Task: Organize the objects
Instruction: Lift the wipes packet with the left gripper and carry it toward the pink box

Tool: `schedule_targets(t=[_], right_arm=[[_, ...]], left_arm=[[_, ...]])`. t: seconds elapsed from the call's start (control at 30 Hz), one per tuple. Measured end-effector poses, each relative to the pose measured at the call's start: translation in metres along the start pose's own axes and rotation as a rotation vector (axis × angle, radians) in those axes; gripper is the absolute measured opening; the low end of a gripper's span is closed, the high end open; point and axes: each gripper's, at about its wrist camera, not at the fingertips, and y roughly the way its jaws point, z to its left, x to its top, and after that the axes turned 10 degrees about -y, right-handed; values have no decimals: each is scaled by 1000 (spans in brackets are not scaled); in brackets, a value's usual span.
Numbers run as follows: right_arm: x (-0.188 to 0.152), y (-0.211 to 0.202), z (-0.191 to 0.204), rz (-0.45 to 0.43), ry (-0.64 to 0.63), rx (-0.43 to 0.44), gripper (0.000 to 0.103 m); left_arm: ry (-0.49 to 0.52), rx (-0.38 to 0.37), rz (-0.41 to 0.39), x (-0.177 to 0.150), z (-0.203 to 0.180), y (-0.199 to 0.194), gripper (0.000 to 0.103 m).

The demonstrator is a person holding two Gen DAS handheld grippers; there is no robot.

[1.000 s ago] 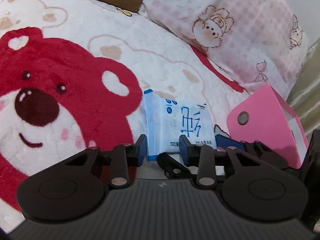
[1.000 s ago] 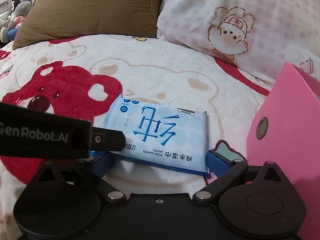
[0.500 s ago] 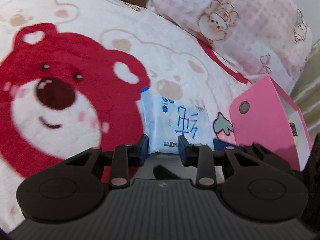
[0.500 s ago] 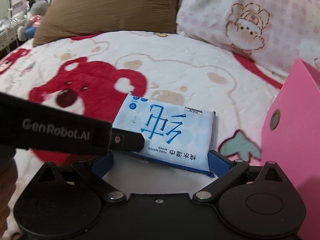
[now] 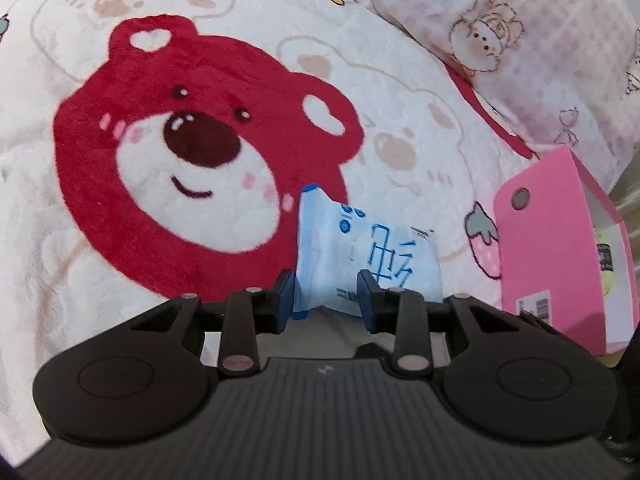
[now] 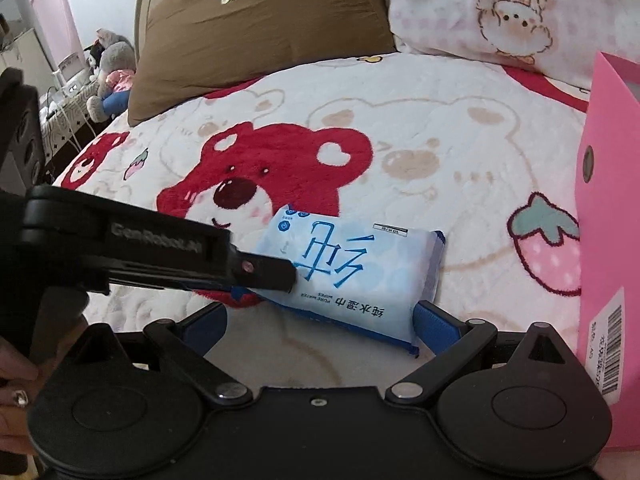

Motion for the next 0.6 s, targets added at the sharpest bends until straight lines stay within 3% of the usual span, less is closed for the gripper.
schedule_targets(t=[0.13,0.33,0.4,0.6], right_arm=[[1,8,-7,18,54,-20,98],[-1,13,-23,12,148,-18,81],[-1,14,-25,12,132,-33,70],[-1,14,-20,12,82,-73,60]], left_arm=[[10,-13,-19,0,2,7,29],[83,-4,-35,-5,-10,11,26],[73,2,-32,-6,-10,12,26],[46,23,-20,-5,-10,14,26]])
